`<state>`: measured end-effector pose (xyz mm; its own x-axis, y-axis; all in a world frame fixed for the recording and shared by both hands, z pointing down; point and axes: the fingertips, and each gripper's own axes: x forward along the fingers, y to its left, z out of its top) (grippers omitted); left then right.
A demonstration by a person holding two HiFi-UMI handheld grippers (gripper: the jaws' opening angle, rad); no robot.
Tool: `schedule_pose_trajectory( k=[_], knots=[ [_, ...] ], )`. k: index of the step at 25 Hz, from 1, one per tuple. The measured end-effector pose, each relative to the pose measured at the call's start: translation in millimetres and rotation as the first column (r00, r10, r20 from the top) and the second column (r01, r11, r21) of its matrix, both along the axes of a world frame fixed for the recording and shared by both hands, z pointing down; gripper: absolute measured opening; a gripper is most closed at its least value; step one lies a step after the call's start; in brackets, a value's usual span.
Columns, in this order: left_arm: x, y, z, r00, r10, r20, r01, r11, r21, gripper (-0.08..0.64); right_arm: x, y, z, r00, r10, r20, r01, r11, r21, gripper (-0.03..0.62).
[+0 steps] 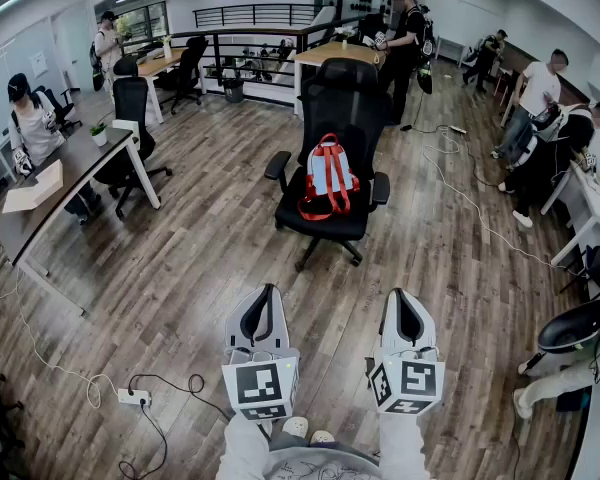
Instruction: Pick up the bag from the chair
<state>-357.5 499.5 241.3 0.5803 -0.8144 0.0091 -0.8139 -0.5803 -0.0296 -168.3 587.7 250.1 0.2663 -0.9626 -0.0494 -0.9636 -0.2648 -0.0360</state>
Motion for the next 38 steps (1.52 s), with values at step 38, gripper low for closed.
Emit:
schedule_pose_trajectory(
  k=[38],
  knots=[
    [63.3,-168.7,46.3,0.999,0.004,0.045,-0.002,0.998,-0.057,0.006,75.5,-168.6,57.7,0.998,0.037,0.057,-0.033,0.997,-0.065,0.011]
  ],
)
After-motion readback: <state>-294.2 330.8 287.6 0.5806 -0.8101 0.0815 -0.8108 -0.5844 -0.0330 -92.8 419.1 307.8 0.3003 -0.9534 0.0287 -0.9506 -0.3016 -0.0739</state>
